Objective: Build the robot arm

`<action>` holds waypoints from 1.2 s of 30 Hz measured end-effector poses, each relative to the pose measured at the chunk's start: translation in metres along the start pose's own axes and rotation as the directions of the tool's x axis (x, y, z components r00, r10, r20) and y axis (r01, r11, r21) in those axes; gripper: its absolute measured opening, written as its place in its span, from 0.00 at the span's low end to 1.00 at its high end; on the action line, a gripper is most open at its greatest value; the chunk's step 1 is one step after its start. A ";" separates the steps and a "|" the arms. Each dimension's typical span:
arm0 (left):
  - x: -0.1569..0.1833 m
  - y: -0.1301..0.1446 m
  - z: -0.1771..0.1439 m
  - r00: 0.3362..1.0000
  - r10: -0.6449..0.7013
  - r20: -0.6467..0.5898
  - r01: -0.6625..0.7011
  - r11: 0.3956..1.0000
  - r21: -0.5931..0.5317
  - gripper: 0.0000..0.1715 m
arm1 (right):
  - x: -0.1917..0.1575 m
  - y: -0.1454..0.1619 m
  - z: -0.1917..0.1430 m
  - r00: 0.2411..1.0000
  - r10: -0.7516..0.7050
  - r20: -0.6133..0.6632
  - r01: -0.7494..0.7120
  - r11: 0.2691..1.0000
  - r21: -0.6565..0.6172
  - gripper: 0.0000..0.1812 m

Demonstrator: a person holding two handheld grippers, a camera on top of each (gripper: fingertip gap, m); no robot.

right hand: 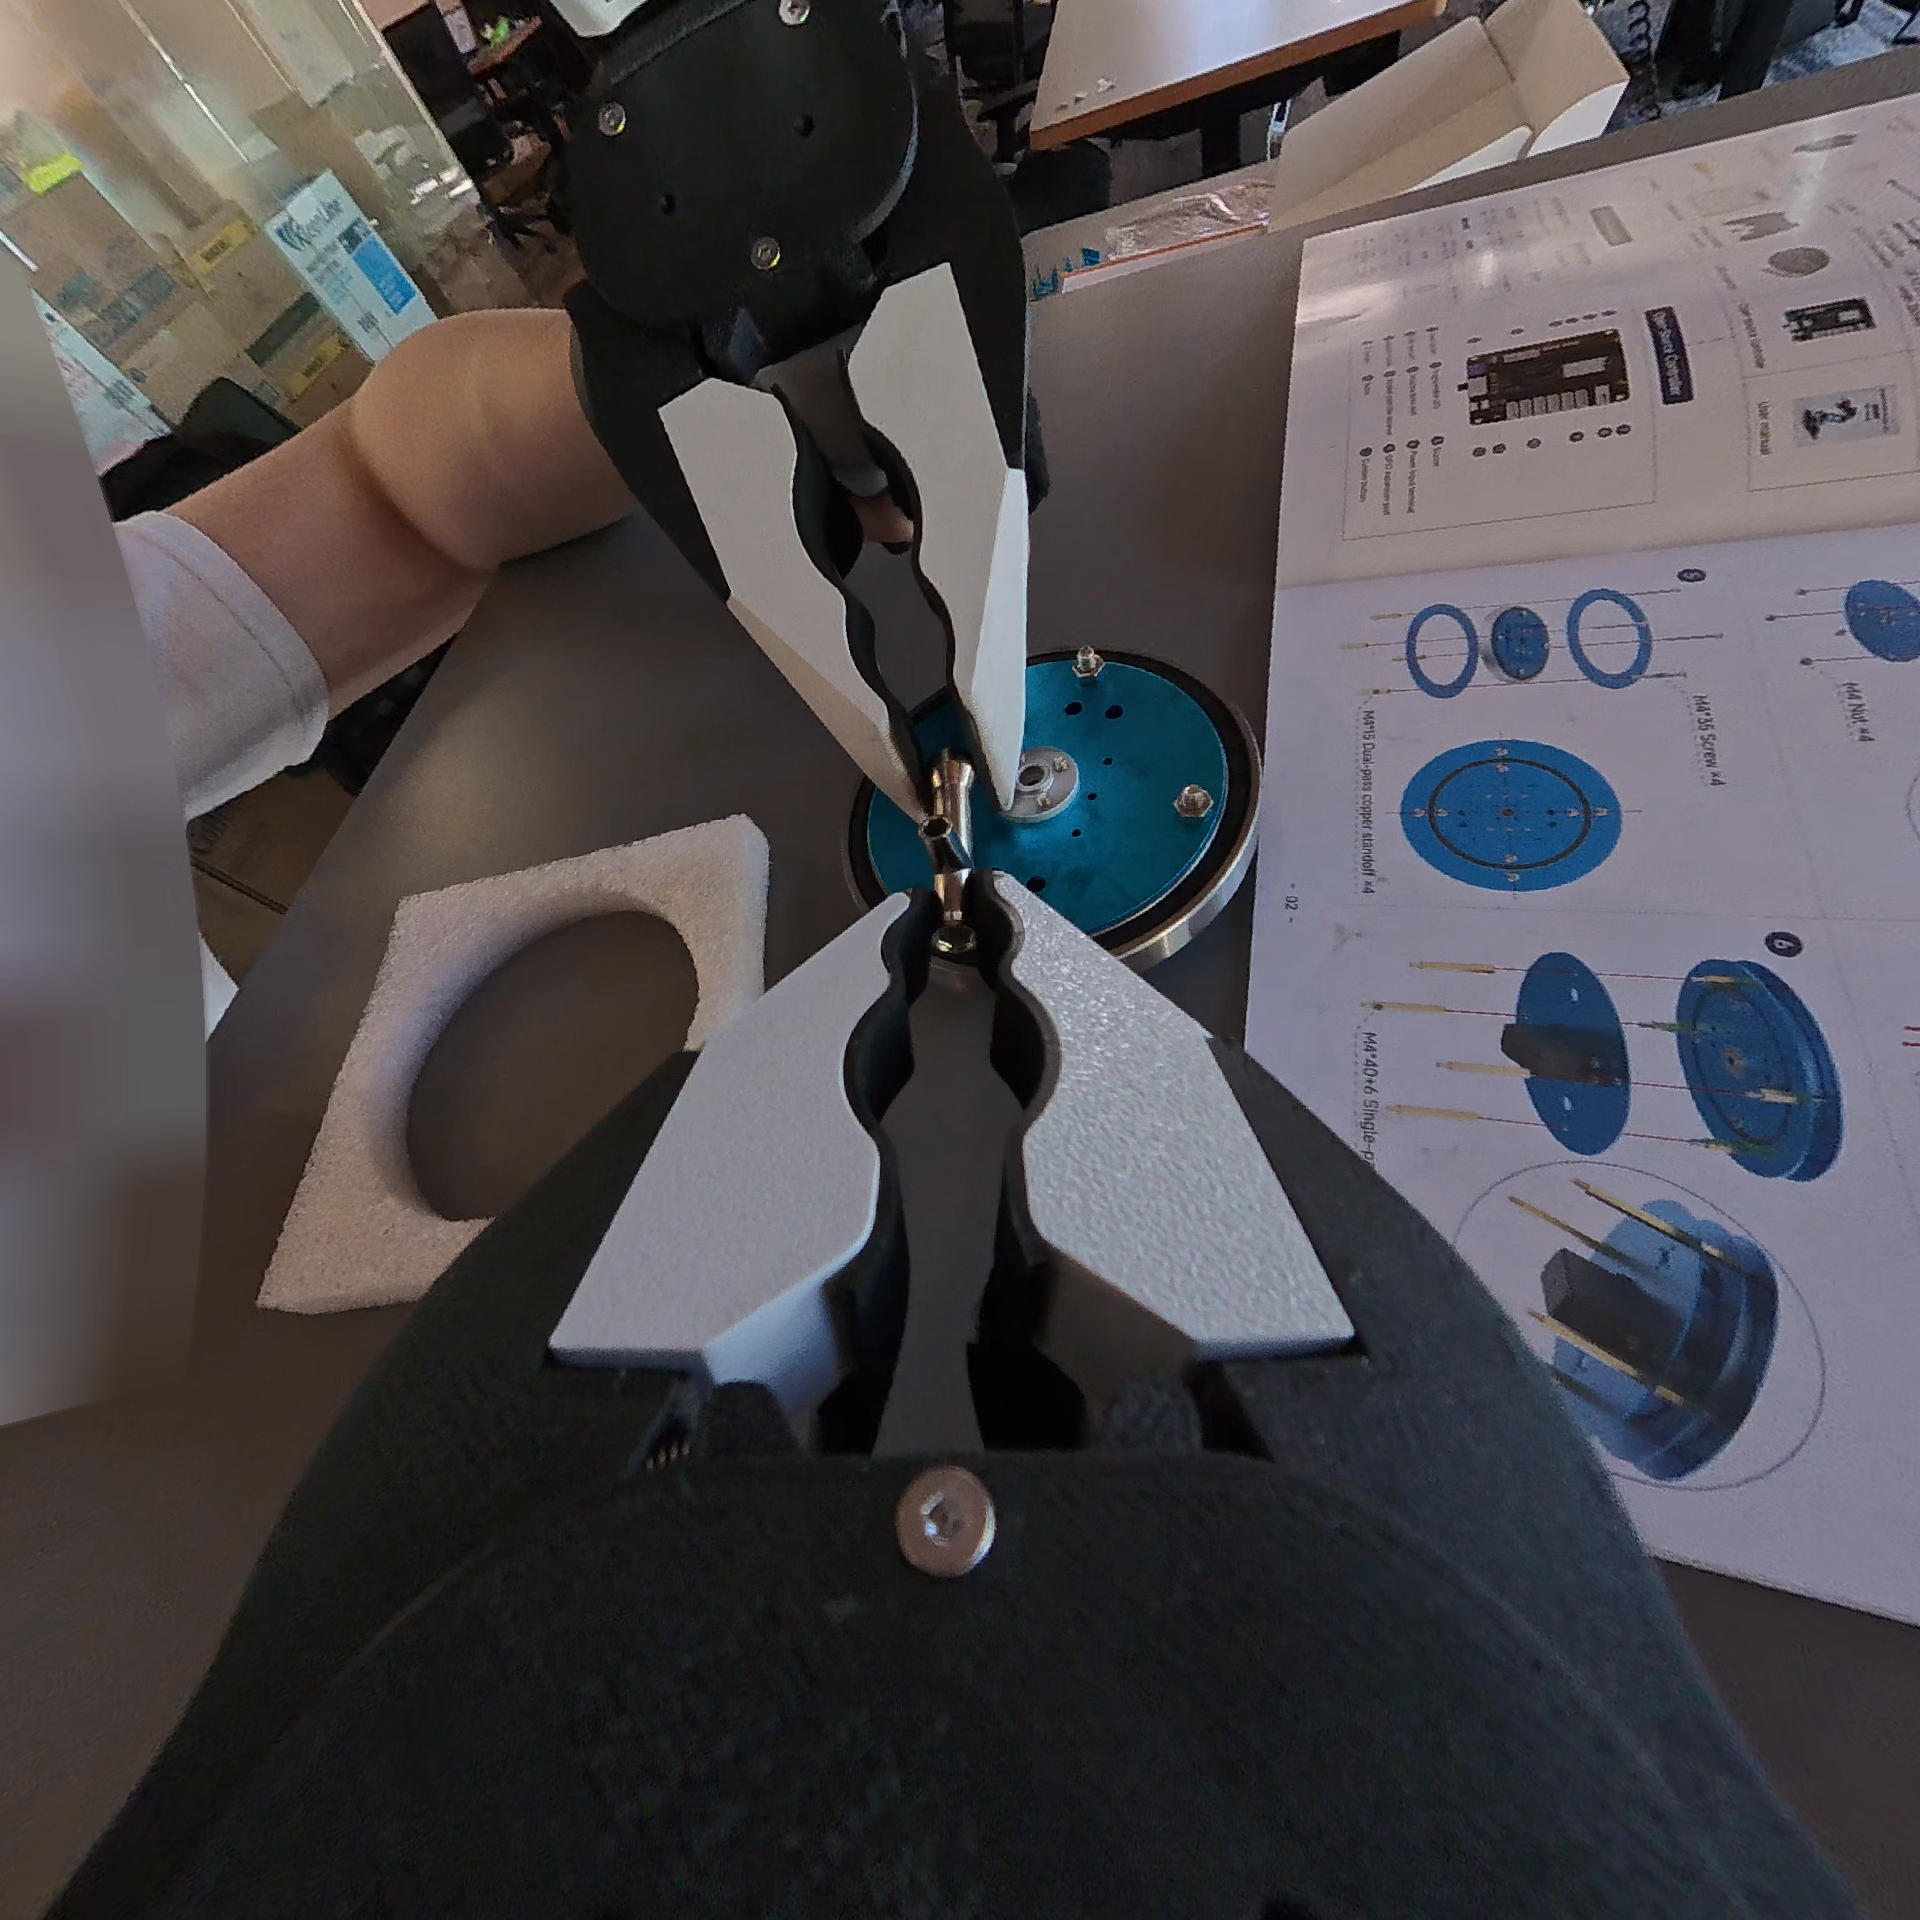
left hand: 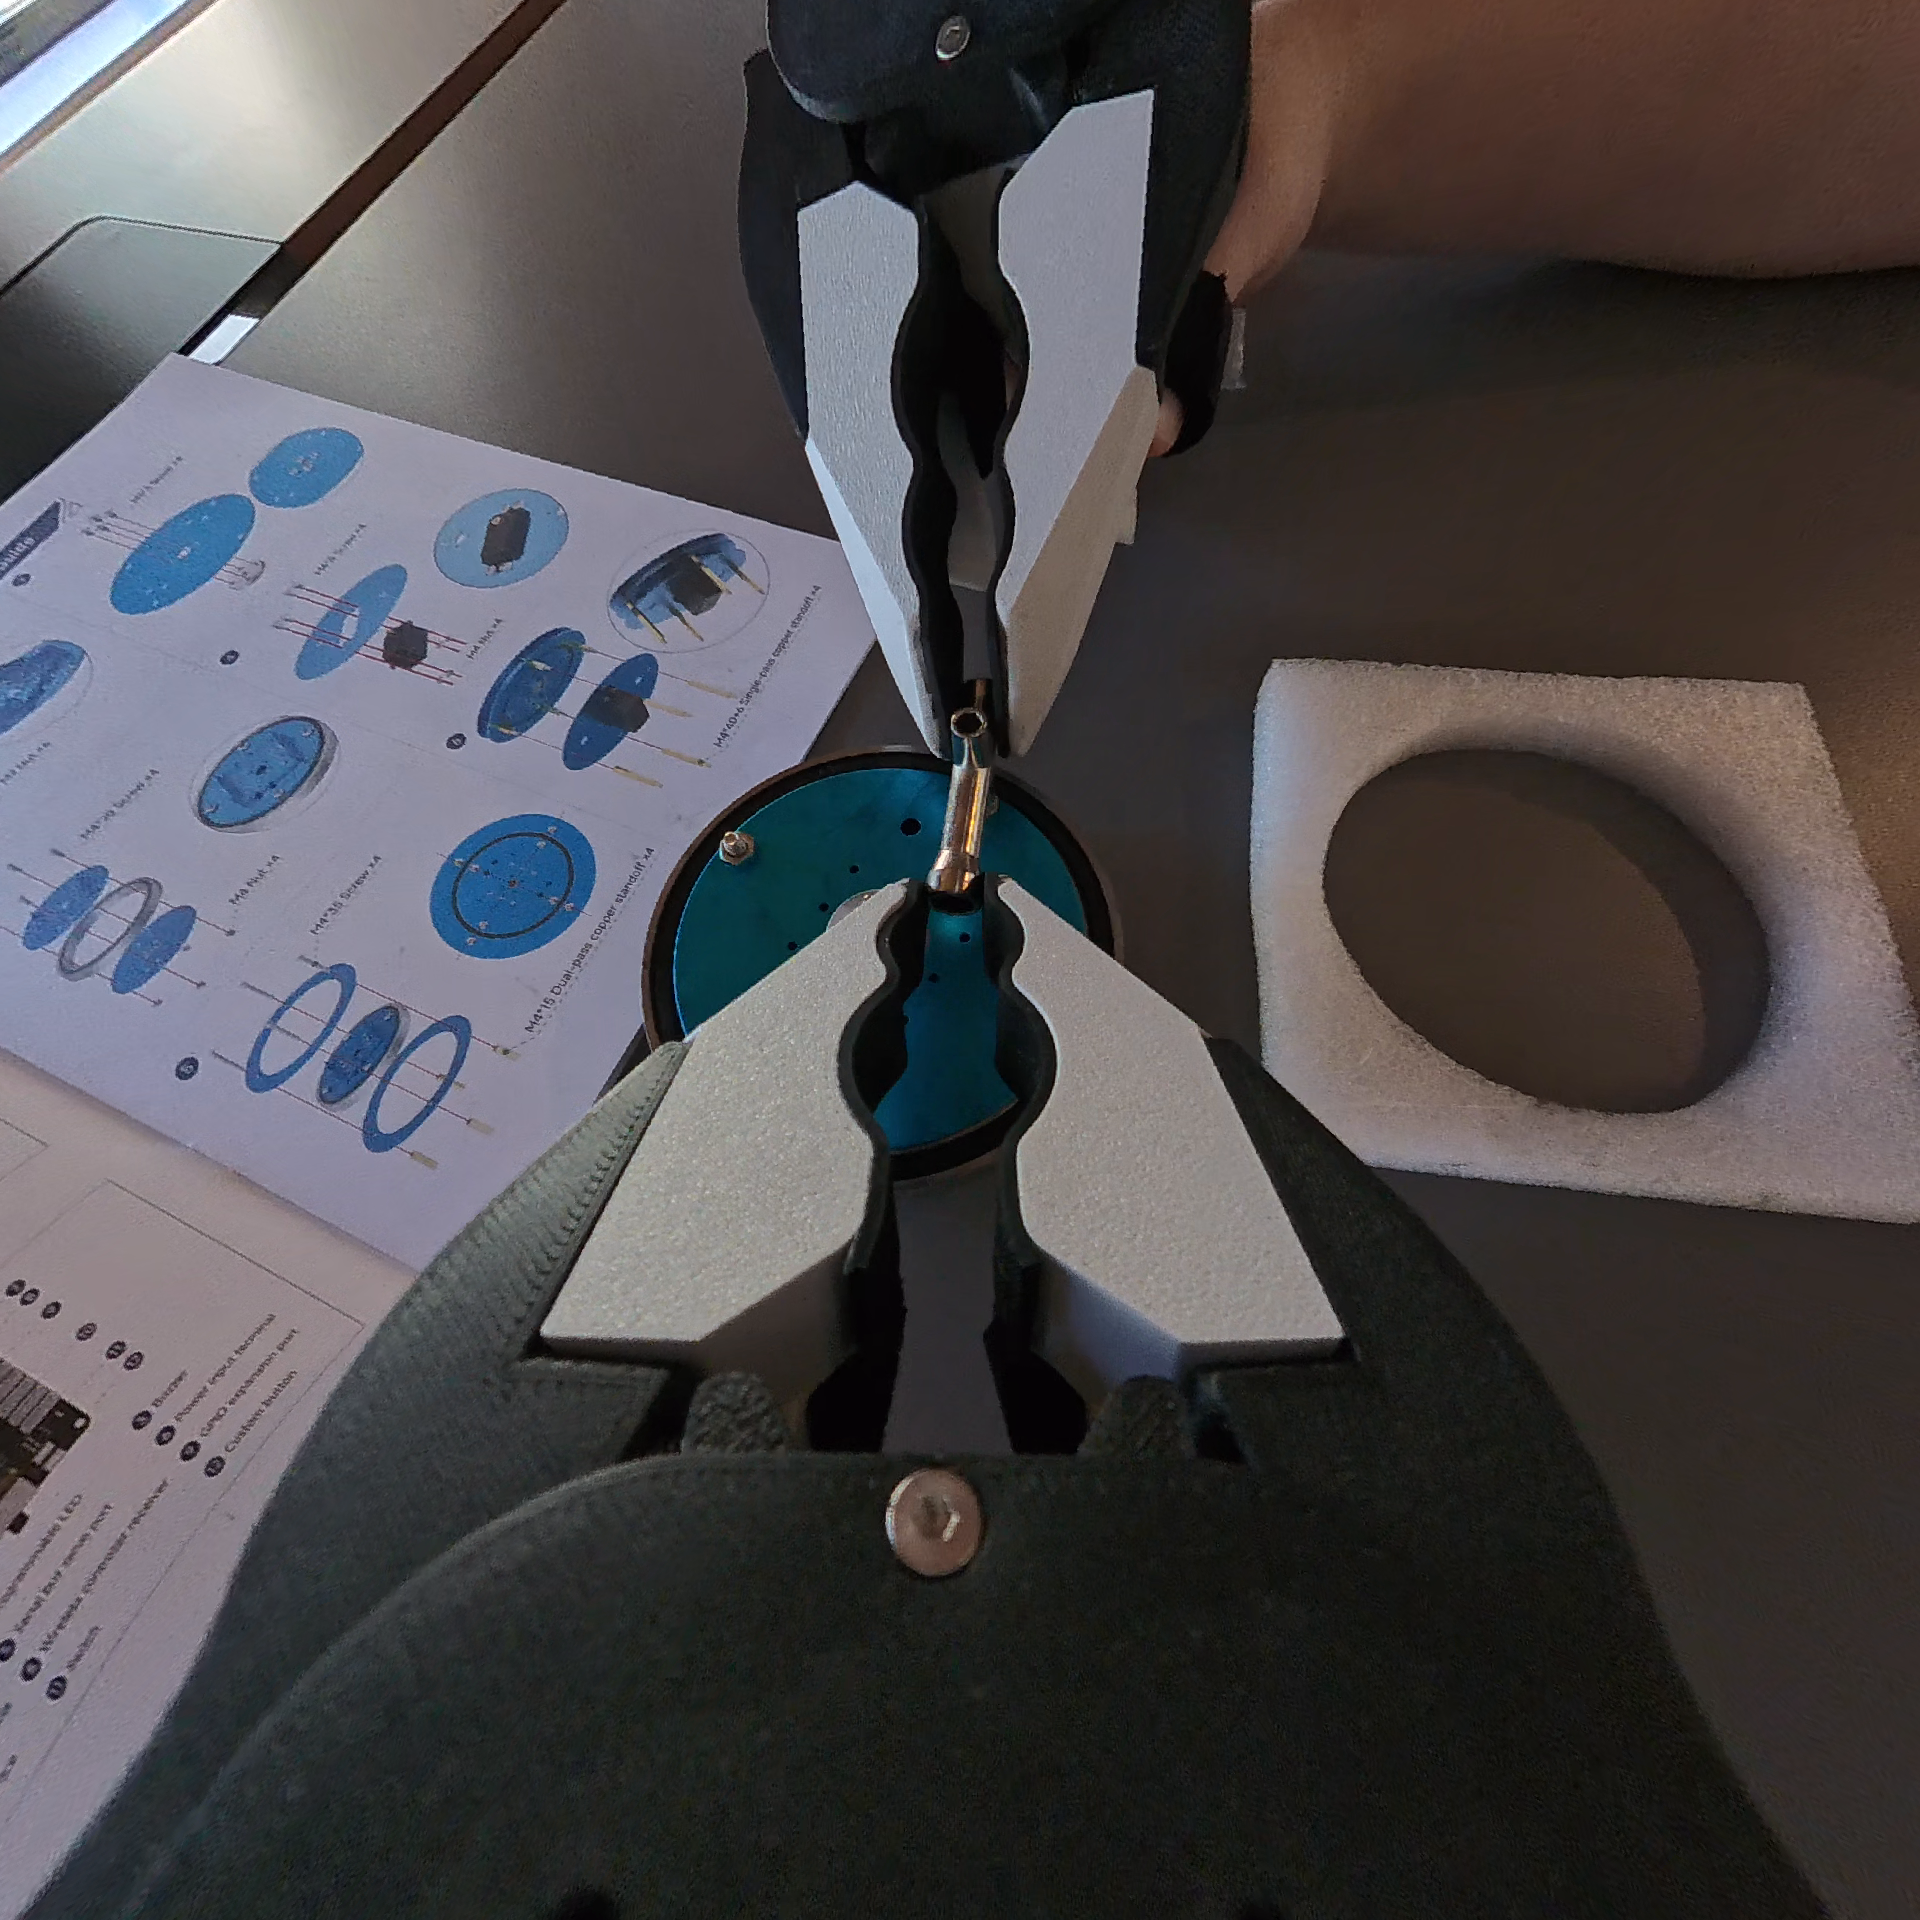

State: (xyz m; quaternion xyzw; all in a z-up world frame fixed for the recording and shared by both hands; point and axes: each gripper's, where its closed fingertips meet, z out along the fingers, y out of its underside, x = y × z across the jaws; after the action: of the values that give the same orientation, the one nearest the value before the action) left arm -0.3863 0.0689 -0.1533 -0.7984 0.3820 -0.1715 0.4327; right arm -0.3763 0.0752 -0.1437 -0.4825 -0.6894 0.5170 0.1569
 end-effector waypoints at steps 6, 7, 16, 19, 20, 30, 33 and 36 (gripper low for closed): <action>-0.001 -0.004 -0.001 0.999 -0.038 -0.015 0.038 0.999 0.027 0.06 | 0.001 0.002 0.000 0.998 0.054 0.023 -0.054 0.999 -0.003 0.04; -0.001 -0.006 -0.002 0.999 -0.050 -0.022 0.051 0.998 0.038 0.06 | 0.001 0.002 0.000 0.999 0.040 0.019 -0.039 0.999 -0.011 0.04; -0.003 -0.044 -0.025 0.997 -0.065 0.040 0.055 0.974 0.222 0.05 | -0.002 -0.040 -0.015 0.965 -0.207 -0.160 0.227 0.967 0.116 0.15; -0.008 -0.059 -0.039 0.991 -0.123 0.046 0.101 0.936 0.336 0.05 | 0.002 -0.067 -0.027 0.988 -0.067 -0.142 0.114 0.929 0.351 0.23; -0.010 -0.064 -0.045 0.988 -0.146 0.041 0.120 0.917 0.380 0.05 | 0.005 -0.072 -0.030 0.995 0.006 -0.104 0.038 0.906 0.422 0.24; -0.025 -0.069 -0.061 0.955 -0.292 -0.056 0.282 0.829 0.483 0.05 | -0.007 -0.075 -0.019 0.972 0.169 0.166 -0.229 0.849 0.477 0.15; -0.021 -0.070 -0.059 0.955 -0.291 -0.060 0.283 0.831 0.480 0.05 | -0.006 -0.081 -0.022 0.980 0.154 0.124 -0.196 0.833 0.518 0.07; -0.017 -0.072 -0.056 0.950 -0.304 -0.077 0.303 0.825 0.478 0.05 | -0.009 -0.082 -0.023 0.969 0.175 0.174 -0.241 0.823 0.514 0.04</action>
State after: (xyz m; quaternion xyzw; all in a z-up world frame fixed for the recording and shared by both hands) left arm -0.3982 0.0744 -0.0611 -0.7154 0.1948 -0.3271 0.5859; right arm -0.3965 0.0805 -0.0610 -0.4608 -0.4706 0.7293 0.1854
